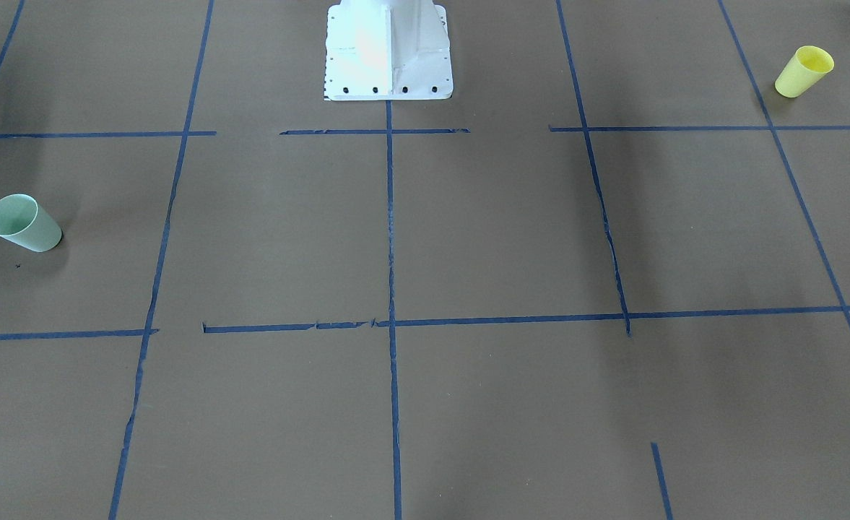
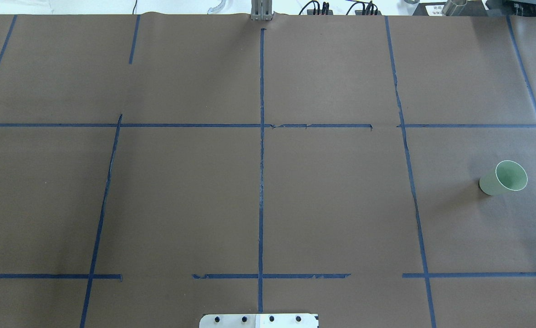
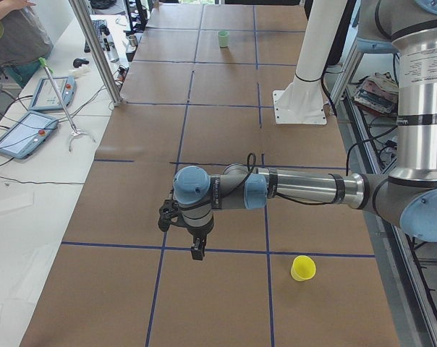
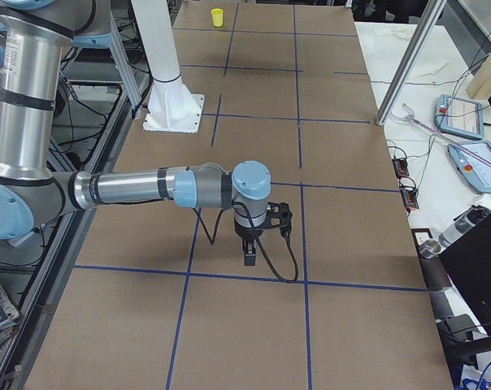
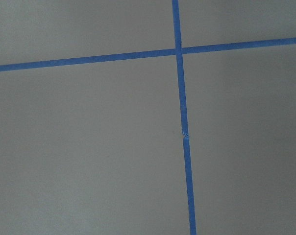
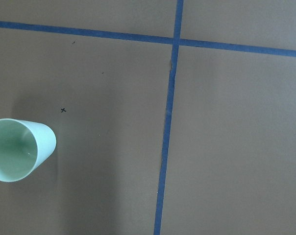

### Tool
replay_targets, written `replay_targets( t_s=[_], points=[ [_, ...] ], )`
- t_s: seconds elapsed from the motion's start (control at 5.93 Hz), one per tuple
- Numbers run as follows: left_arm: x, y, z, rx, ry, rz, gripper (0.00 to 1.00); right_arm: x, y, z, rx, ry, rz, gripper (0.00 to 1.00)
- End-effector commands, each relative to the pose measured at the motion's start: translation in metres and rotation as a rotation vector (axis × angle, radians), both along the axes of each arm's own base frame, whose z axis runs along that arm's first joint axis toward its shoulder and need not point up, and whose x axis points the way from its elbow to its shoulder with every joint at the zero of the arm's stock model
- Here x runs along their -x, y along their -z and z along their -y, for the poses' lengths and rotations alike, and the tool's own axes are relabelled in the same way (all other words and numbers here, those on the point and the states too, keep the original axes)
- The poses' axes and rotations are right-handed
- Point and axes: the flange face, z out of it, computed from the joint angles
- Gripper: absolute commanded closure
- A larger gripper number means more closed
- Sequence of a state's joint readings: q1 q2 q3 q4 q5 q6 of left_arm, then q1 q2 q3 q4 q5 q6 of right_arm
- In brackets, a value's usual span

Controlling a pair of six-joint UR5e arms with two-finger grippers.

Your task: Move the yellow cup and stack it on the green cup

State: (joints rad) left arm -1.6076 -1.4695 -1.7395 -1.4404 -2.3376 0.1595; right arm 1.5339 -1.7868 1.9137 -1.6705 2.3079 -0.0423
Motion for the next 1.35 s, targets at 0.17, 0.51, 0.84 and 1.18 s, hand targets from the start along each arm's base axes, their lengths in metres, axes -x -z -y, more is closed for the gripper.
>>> replay_targets(
  t_s=[0.17,0.51,0.84,1.18],
  points=[
    [-0.001,0.013,0.004,-0.028,-0.001,0.006,0.0,0.001,0.007,0.001,-0.014,0.003,0.009,0.0],
    [0.0,0.054,0.03,-0.103,0.023,0.005,0.0,0.002,0.022,0.002,-0.046,0.006,0.024,0.0],
    [-0.002,0.07,0.025,-0.107,0.077,0.008,0.0,0.004,0.029,0.002,-0.063,0.003,0.049,0.0],
    [-0.022,0.079,-0.024,-0.125,0.153,0.044,0.0,0.004,0.028,0.002,-0.061,0.003,0.049,0.0]
  ],
)
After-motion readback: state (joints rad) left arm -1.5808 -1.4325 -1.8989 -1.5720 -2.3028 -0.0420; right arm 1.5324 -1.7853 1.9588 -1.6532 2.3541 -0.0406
